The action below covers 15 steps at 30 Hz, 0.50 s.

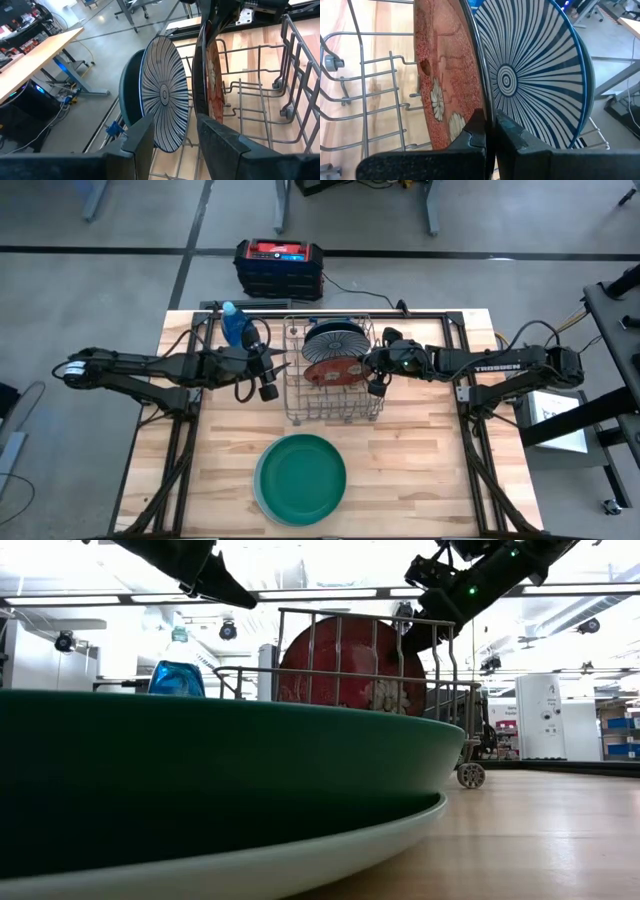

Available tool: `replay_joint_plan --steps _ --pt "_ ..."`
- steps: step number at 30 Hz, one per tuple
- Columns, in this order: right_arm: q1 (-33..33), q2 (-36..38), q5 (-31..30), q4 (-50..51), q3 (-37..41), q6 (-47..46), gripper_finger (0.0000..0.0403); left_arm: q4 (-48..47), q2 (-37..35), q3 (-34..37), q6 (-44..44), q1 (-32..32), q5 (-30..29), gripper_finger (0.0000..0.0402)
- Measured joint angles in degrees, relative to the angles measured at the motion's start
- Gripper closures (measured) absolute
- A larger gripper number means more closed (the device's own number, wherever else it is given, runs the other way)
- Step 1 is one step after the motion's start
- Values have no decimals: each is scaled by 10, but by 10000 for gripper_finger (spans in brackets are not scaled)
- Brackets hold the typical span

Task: Sort dishes
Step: Put the red flowered plate into the gray dishwasher rack

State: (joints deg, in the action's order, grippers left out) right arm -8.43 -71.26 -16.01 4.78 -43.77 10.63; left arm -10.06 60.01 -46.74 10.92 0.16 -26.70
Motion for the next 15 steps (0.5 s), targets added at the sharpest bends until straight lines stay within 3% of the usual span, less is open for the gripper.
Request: replay_joint_plan --steps 15 --pt "0 0 0 0 0 0 403 2 3 0 1 0 0 262"
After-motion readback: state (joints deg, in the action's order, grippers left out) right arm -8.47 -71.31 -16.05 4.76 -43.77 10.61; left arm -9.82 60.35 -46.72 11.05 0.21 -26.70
